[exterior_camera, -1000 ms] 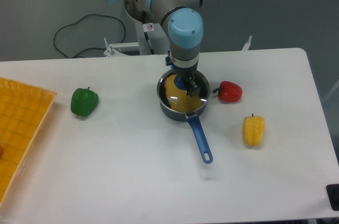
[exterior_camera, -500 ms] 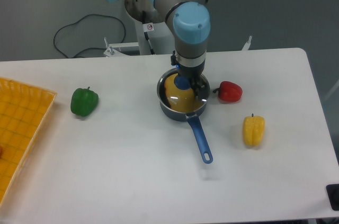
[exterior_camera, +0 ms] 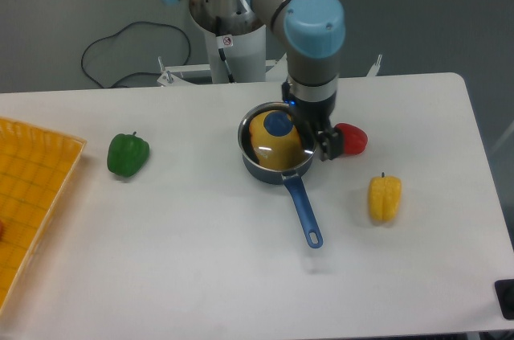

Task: Close the pot lid
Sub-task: 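Open the gripper and lift it away from the lid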

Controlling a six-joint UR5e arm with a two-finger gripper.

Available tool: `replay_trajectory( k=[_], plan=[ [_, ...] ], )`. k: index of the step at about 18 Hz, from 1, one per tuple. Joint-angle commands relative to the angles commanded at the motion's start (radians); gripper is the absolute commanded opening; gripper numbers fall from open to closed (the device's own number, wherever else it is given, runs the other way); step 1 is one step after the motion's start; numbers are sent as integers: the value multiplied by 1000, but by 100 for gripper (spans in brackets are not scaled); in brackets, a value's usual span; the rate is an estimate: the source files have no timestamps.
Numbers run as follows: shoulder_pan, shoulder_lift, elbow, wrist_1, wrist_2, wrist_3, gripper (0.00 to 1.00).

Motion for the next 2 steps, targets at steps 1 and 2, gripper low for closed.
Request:
replay_trajectory(
  k=[1,2],
  plan=[
    [12,-9,14,2,0,2,100],
    [25,-11,22,3,0,2,100]
  ],
)
